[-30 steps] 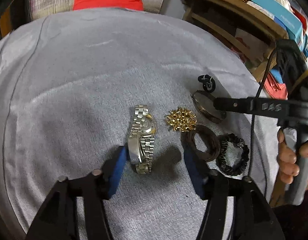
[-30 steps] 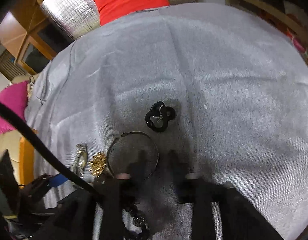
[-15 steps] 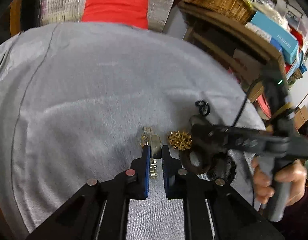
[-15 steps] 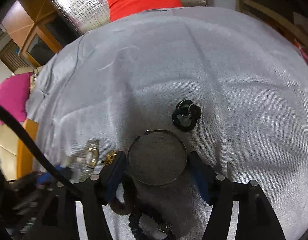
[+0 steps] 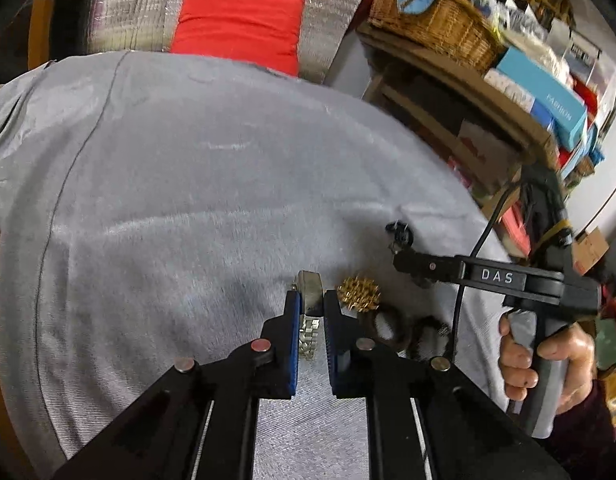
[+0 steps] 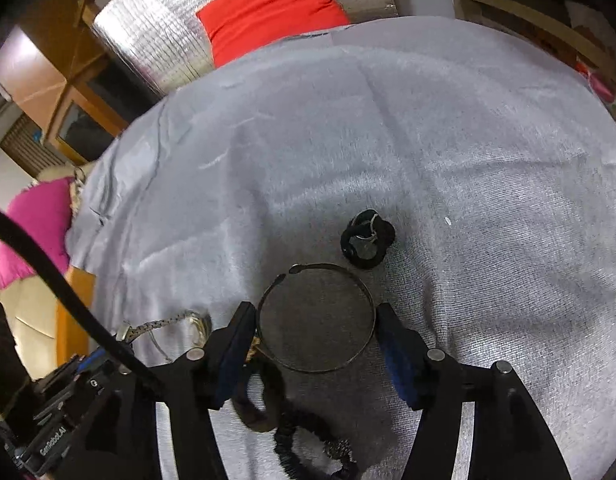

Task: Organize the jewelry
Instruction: 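Lift the watch with the left tool while the right tool lifts the bangle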

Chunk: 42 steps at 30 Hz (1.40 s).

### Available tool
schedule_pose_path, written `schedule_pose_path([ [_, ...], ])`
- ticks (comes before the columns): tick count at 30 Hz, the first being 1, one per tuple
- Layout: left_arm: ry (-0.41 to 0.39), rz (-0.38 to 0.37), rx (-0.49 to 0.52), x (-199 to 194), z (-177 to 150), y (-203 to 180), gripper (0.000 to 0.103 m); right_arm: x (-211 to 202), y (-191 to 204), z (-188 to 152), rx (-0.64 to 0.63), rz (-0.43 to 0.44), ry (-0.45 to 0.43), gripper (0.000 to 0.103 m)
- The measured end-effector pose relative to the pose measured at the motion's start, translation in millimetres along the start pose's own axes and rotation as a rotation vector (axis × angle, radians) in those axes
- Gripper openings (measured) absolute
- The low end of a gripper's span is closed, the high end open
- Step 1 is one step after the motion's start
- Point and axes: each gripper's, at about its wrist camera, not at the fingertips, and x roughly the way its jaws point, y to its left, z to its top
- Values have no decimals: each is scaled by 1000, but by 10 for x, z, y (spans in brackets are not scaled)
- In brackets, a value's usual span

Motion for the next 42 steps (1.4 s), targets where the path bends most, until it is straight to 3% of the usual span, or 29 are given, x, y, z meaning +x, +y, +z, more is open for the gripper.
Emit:
schedule_pose_path([
  [5,-89,-20,-17,-278,72,40,12,-151,-8,-1,18,75,-29,64],
  [12,-131,-22,-26,-435,61,53,11,-277,160,-44,-4,184,-57,64],
  [21,-259,-48,3,-994,58,27,8,-269,588,-157,-64,229,-79,64],
  [23,-228,-42,17,-946,20,53,8,-243,621,-191,-62,230,-77,64],
  [28,-52,77,27,-386,-136,121,10,-156,589,-253,-61,185,-57,64],
  [30,-4,92,22,-152,-154,123,14,-156,536,-244,-42,181,-61,64],
  [31,10,95,21,-59,-154,111,17,-161,524,-235,-38,182,-64,64],
  [33,27,106,25,91,-147,101,45,-170,510,-218,-35,187,-69,64],
  [35,49,133,18,252,-142,116,51,-184,494,-211,-36,186,-72,64],
  [38,106,75,-30,423,-166,175,49,-200,462,-194,-33,188,-72,64],
  [41,151,78,-16,534,-221,116,13,-233,401,-159,-25,184,-79,64],
  [42,174,73,-21,583,-247,121,8,-247,372,-143,-18,185,-83,64],
])
